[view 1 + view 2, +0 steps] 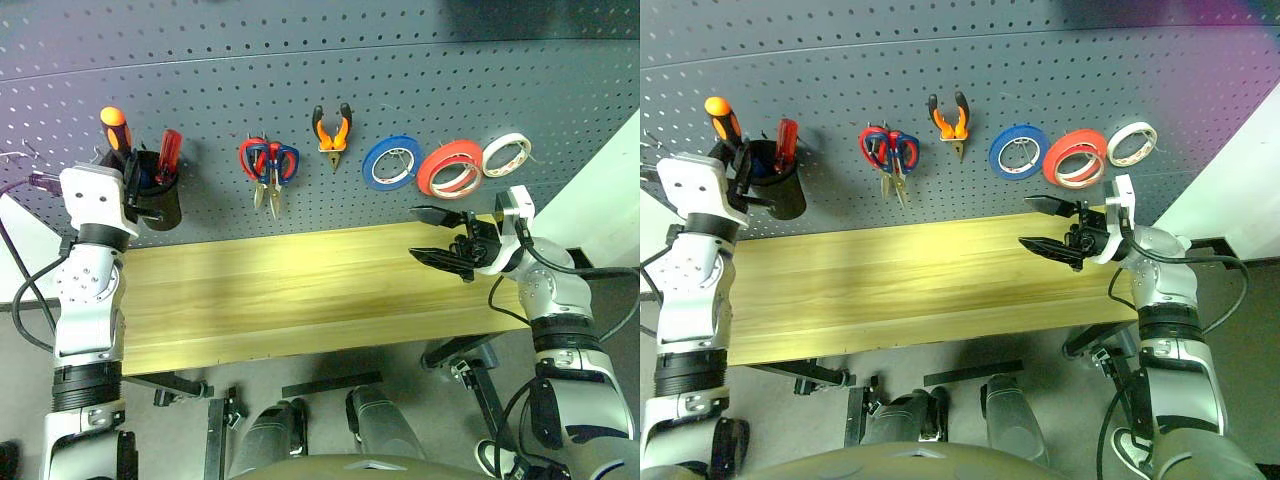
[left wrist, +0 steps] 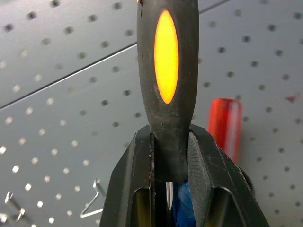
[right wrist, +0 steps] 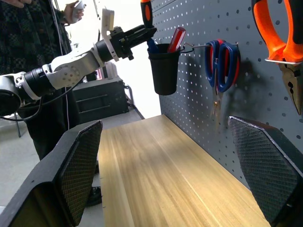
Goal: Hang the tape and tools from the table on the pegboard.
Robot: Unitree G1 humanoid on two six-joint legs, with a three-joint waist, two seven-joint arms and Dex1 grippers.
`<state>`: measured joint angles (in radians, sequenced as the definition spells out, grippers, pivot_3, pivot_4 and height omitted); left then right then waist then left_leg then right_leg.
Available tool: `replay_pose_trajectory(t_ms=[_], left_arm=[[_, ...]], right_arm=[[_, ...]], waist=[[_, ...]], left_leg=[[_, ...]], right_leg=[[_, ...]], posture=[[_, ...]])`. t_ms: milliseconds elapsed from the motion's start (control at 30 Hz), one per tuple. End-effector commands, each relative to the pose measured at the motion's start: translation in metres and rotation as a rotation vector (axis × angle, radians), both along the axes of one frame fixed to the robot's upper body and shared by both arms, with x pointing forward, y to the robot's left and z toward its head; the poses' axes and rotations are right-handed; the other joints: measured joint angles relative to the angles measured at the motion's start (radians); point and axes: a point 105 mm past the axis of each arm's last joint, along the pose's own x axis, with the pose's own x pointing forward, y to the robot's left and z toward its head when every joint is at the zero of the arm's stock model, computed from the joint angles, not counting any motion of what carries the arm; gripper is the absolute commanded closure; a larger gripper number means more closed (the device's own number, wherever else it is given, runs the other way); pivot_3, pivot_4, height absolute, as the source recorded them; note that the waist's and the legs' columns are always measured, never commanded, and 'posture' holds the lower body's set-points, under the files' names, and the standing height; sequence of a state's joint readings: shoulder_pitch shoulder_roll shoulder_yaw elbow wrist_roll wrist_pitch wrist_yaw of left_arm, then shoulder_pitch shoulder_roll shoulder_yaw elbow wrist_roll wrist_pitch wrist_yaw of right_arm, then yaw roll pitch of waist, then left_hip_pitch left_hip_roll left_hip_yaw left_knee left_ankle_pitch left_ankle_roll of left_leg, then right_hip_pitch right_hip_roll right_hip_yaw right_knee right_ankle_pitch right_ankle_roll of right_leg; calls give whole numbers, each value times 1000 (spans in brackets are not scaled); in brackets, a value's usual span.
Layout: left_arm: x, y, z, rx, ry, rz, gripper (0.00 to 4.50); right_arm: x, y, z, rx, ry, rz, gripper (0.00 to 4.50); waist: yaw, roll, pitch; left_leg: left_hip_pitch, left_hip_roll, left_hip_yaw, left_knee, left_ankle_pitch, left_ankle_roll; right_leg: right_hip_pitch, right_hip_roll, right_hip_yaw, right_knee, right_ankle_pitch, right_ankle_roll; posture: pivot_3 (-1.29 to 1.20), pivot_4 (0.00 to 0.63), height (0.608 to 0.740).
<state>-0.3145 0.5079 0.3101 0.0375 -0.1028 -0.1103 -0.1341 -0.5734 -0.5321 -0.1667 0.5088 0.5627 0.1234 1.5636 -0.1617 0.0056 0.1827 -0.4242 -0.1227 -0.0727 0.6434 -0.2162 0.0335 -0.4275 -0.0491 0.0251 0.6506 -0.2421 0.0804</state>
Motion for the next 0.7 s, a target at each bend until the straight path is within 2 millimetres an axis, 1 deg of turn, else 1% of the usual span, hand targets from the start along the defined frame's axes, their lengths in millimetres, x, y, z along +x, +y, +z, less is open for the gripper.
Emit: replay_pose_trajectory(t_ms=[33, 67, 133, 267, 367, 467, 533, 600, 667, 700], left_arm=[[-5, 29, -11, -72, 36, 114, 3936], [-5, 31, -12, -87, 37, 117, 3936], [-5, 40, -13, -125, 44, 146, 3936], [-3, 46, -13, -149, 46, 155, 3936], [-3, 50, -10, -135, 39, 170, 3936], [-2, 56, -15, -160, 56, 185, 3936], [1, 52, -13, -142, 64, 166, 3936], [3, 48, -8, -182, 50, 149, 3936], [7, 27, -1, -91, 42, 66, 3936], [8, 35, -2, -157, 39, 103, 3936]], right_arm=[[0, 1, 13, 6, -54, 8, 0], [1, 1, 13, 5, -53, 6, 0], [1, 1, 13, 9, -51, 10, 0], [1, 2, 13, 10, -53, 11, 0], [1, 2, 13, 13, -51, 8, 0], [2, 3, 14, 15, -52, 8, 0], [2, 3, 13, 15, -51, 9, 0], [2, 3, 13, 17, -51, 10, 0], [2, 4, 13, 16, -52, 10, 0], [2, 4, 13, 18, -50, 10, 0]], waist=[[-4, 0, 0], [-7, 0, 0], [-17, 0, 0], [-22, 0, 0], [-22, 0, 0], [-22, 0, 0], [-23, 0, 0], [-23, 0, 0], [-22, 0, 0], [-21, 1, 0]], left_leg=[[0, 0, 0, 0, 0, 0], [0, 0, 0, 0, 0, 0], [1, 0, 0, 0, 0, 0], [4, 0, 1, 0, 0, 0], [5, 1, 1, 0, 0, 0], [5, 1, 2, 0, 0, 0], [6, 2, 3, 0, 0, 0], [6, 3, 5, -1, 0, 0], [7, 4, 6, -1, 0, 0], [7, 4, 6, -1, 0, 0]], right_leg=[[0, 0, 0, 0, 0, 0], [0, 0, 0, 0, 0, 0], [1, 0, 0, 0, 0, 0], [2, 0, 0, 1, 0, 0], [3, 0, 0, 1, 0, 0], [3, 0, 0, 1, 0, 0], [3, 0, 0, 1, 0, -1], [3, 0, 0, 1, 1, -1], [3, 0, 0, 1, 1, -1], [3, 0, 0, 1, 1, -1]], posture=[[-229, 192, 740], [-228, 193, 740], [-229, 193, 740], [-226, 195, 740], [-225, 194, 740], [-226, 196, 740], [-226, 196, 740], [-224, 195, 740], [-225, 196, 740], [-228, 196, 740]])
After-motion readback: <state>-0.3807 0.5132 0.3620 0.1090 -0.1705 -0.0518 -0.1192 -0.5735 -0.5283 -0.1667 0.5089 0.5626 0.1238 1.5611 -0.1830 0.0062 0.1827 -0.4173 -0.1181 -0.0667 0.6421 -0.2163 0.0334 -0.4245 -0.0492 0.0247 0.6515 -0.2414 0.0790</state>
